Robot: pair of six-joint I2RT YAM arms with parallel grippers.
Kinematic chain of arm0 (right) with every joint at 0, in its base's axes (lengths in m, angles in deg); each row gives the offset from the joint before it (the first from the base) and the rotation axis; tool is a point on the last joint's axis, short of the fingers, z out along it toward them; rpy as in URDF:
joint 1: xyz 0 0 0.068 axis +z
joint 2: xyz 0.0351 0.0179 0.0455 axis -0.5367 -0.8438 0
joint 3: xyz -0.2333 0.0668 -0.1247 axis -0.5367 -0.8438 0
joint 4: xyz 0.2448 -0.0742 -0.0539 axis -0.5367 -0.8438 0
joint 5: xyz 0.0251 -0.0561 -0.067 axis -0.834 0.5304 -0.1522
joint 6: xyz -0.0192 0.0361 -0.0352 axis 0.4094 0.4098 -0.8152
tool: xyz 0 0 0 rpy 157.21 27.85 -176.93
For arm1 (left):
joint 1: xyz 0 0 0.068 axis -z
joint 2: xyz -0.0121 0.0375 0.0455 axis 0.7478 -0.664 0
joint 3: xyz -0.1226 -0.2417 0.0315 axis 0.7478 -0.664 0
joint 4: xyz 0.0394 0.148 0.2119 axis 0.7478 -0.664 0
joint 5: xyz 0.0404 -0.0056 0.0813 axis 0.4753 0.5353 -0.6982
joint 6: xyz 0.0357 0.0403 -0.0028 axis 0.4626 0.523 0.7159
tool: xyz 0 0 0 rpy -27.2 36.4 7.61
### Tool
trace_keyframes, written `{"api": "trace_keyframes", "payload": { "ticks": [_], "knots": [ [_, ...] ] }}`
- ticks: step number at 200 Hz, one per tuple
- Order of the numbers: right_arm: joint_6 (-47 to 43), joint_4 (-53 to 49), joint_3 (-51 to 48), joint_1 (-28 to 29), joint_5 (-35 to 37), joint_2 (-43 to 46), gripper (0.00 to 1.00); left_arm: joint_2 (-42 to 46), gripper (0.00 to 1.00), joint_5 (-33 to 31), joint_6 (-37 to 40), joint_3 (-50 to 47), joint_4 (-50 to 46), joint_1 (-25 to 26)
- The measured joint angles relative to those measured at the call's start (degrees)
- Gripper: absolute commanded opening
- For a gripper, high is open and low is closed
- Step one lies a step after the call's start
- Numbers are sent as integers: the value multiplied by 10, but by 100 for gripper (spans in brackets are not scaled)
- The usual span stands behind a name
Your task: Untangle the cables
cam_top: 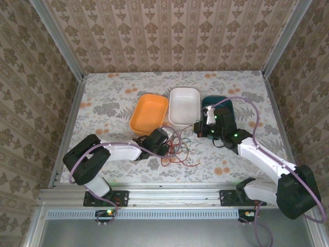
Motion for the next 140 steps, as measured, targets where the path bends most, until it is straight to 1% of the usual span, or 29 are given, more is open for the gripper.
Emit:
{"api": "trace_keyframes", "payload": {
  "ticks": [17, 37, 67, 122, 140],
  "knots": [
    [8, 3, -1, -25, -11, 15, 0, -1, 0, -2, 0, 0, 1, 0],
    [10, 1, -1, -50, 0, 38, 0, -2, 0, -3, 0, -1, 5, 0],
    [5, -25, 0, -70, 55, 69, 0, -2, 0, -6, 0, -4, 11, 1],
    [-37, -101, 16, -72, 181, 91, 0, -2, 0, -8, 0, -7, 17, 1],
    [-55, -116, 20, -72, 196, 100, 0, -3, 0, -8, 0, -7, 18, 1]
  ]
}}
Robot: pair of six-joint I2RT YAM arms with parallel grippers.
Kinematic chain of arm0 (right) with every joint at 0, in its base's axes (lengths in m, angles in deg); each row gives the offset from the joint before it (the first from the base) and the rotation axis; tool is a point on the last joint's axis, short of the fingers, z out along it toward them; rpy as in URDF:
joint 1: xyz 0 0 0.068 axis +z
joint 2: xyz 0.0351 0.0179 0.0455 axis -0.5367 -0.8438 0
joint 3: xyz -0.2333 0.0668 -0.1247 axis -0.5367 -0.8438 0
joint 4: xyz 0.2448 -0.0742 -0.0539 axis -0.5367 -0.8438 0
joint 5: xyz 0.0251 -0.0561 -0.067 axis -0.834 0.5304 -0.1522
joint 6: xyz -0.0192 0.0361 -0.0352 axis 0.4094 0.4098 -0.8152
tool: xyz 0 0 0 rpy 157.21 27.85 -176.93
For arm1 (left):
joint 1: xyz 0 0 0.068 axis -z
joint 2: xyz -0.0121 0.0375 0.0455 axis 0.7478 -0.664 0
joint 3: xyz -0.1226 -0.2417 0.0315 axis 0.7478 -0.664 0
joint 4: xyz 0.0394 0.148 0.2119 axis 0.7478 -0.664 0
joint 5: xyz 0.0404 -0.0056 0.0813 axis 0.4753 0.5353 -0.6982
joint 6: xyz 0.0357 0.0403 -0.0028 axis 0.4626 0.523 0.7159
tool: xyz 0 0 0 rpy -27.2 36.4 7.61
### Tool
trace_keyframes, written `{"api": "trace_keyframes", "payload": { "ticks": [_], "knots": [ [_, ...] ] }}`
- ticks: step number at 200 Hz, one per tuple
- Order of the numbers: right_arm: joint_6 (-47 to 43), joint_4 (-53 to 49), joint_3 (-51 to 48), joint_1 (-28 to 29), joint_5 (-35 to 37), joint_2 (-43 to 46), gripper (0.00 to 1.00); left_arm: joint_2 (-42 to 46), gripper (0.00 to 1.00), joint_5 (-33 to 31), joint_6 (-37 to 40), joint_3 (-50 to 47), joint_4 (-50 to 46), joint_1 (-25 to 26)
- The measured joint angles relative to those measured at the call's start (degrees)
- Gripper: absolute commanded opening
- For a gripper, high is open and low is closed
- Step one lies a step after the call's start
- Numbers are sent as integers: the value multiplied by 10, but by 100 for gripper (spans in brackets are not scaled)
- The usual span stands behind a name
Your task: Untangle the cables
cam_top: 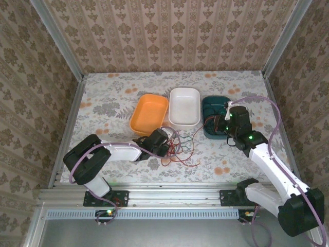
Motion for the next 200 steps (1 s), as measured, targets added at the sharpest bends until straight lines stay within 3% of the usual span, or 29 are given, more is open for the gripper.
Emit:
{"api": "trace_keyframes", "payload": {
  "ticks": [7, 39, 106, 137, 165, 200],
  "knots": [
    [-8, -4, 1, -1, -3, 2, 0, 0, 0, 0, 0, 0, 0, 0],
    [-29, -8, 1, -1, -76, 2, 0, 1, 44, 1, -1, -4, 7, 0],
    [-39, -5, 2, 6, -242, -20, 0, 135, 78, -4, 26, -12, -12, 0],
    [-38, -3, 13, 7, -316, -40, 0, 163, 80, 21, 47, 14, -7, 0],
    [-30, 6, 32, 7, -389, -42, 0, 142, 68, 60, 70, 52, 4, 0],
    [-24, 7, 59, 7, -468, -50, 0, 88, 64, 92, 87, 96, 27, 0]
  ]
}}
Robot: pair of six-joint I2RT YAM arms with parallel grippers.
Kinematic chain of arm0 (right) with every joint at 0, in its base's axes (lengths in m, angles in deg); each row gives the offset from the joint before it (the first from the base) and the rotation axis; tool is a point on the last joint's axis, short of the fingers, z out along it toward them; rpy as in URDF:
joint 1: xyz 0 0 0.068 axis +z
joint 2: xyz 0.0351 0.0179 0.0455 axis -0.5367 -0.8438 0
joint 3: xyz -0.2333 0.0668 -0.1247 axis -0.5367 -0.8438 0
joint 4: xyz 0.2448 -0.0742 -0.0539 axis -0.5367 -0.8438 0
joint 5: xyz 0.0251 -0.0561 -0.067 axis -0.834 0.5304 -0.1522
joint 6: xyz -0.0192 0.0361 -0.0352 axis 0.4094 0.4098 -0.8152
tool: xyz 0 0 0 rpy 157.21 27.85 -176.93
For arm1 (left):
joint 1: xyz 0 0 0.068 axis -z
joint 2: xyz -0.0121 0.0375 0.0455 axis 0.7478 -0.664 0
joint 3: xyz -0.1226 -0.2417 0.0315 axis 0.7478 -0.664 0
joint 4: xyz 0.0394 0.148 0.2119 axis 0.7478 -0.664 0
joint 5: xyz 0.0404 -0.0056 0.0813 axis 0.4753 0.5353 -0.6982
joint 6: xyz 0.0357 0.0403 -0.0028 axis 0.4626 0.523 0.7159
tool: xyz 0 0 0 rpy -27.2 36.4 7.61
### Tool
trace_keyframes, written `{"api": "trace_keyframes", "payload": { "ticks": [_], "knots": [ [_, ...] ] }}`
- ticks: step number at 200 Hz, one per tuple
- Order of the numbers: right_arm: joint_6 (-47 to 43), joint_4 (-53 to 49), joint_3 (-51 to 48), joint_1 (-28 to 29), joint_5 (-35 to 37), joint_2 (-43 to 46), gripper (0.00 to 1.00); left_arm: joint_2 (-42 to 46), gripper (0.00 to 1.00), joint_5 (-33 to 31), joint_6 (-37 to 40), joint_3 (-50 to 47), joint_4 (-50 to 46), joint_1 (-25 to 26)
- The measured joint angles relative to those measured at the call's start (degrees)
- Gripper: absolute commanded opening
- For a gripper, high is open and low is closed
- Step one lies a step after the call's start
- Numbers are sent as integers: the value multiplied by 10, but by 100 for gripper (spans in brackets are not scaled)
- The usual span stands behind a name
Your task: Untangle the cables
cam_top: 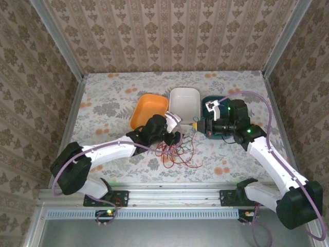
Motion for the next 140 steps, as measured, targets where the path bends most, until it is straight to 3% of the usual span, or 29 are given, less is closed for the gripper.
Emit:
{"api": "trace_keyframes", "payload": {
  "ticks": [67, 77, 122, 140],
  "knots": [
    [15, -5, 9, 0, -98, -9, 0, -37, 58, 57, 7, 42, 59, -1],
    [16, -5, 9, 0, -103, -9, 0, -43, 51, 70, 5, 45, 69, -1],
    [28, -5, 9, 0, -112, -10, 0, -59, 1, 101, -14, 49, 91, -1],
    [28, -5, 9, 0, -111, -11, 0, -59, 0, 100, -19, 50, 97, -1]
  ]
}}
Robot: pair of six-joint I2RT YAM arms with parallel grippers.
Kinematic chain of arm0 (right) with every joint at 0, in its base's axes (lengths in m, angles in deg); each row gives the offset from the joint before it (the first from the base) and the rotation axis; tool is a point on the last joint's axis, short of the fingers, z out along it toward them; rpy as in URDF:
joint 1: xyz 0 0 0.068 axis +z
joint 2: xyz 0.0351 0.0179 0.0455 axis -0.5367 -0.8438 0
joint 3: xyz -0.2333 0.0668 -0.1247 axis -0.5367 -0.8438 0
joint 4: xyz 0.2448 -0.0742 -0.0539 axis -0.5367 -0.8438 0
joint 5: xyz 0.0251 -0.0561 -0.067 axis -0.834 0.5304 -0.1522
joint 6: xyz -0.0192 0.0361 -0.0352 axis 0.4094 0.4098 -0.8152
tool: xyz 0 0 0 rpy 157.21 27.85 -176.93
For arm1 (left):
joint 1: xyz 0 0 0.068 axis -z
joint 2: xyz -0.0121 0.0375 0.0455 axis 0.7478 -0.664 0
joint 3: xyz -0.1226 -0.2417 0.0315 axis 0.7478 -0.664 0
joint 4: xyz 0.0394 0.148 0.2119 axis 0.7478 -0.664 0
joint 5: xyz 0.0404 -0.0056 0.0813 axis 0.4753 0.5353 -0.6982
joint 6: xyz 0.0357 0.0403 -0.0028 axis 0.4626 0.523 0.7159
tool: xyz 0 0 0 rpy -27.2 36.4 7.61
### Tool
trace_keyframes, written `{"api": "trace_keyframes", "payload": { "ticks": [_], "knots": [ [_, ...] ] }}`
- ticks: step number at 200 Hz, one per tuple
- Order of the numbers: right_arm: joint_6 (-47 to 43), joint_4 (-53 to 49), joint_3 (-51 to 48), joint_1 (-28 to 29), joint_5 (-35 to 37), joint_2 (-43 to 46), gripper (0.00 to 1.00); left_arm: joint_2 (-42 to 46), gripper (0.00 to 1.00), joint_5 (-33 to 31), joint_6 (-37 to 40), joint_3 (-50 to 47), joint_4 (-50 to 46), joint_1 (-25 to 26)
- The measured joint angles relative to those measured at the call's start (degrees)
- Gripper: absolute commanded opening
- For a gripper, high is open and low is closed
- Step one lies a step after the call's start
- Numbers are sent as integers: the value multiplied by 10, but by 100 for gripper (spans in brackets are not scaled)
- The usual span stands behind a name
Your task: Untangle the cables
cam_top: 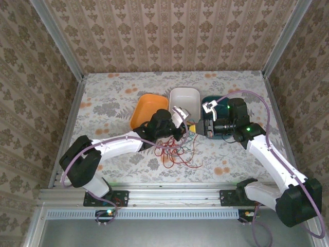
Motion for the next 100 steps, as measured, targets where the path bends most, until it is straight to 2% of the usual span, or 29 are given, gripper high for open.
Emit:
{"api": "trace_keyframes", "payload": {
  "ticks": [32, 67, 100],
  "knots": [
    [-3, -16, 0, 0, 3, -2, 0, 0, 0, -13, -20, 0, 5, -10],
    [-16, -47, 0, -1, 17, 2, 0, 0, 0, -30, -58, -7, 16, -44],
    [-22, -68, 0, -27, 41, 35, 0, 2, 0, -45, -89, -40, 24, -76]
  ]
}}
